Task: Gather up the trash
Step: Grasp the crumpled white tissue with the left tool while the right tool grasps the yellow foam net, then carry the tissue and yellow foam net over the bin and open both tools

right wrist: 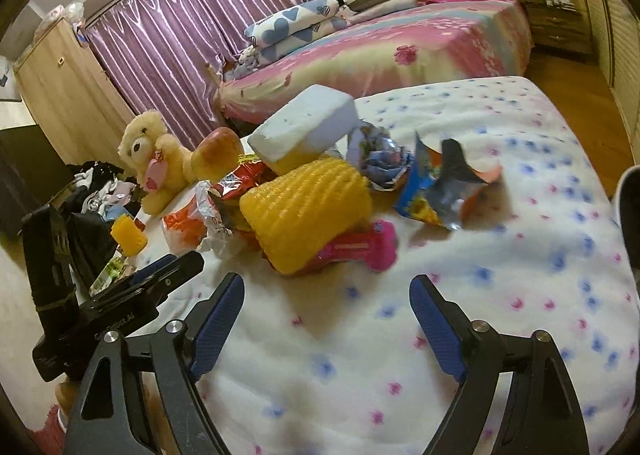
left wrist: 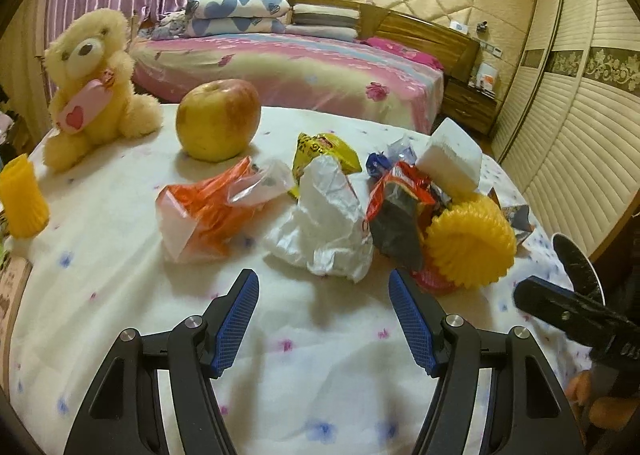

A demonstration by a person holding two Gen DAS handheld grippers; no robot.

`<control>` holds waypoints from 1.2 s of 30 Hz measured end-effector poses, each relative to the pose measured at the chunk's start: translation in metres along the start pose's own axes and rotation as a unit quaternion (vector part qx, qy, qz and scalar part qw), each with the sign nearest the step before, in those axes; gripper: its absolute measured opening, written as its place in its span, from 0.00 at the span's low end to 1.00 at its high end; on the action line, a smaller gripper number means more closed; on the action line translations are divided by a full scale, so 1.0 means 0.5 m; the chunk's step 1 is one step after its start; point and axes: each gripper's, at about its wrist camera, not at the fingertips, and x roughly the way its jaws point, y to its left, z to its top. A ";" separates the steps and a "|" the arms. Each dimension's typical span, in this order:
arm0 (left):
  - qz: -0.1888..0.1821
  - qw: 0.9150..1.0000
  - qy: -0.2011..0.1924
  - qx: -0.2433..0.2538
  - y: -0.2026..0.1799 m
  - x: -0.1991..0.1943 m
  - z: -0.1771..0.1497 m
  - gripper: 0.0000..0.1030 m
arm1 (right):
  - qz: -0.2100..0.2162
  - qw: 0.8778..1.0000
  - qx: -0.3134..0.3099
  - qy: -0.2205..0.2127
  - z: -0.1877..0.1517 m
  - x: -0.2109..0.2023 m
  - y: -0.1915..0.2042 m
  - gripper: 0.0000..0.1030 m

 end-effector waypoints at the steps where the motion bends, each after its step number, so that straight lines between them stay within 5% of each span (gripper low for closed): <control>1: -0.002 1.000 0.001 0.000 0.002 0.008 0.005 0.65 | -0.001 1.000 0.000 -0.001 0.001 0.003 0.002 0.79; 9: -0.005 1.000 0.025 0.015 -0.007 0.074 0.021 0.61 | -0.006 1.000 0.016 0.007 0.014 0.044 0.000 0.59; 12: -0.012 0.999 0.042 0.011 -0.005 0.096 0.024 0.31 | -0.002 1.000 0.019 0.011 0.015 0.055 -0.002 0.43; 14: -0.019 0.999 0.050 0.006 -0.001 0.106 0.025 0.23 | -0.002 1.000 0.019 0.015 0.014 0.060 -0.001 0.22; 17: -0.021 0.999 0.040 0.003 0.005 0.098 0.027 0.15 | 0.000 1.000 0.018 0.013 0.008 0.055 -0.001 0.20; 36: -0.040 0.999 0.030 -0.010 -0.034 -0.025 -0.070 0.14 | -0.015 1.000 0.009 -0.004 -0.045 -0.055 -0.034 0.17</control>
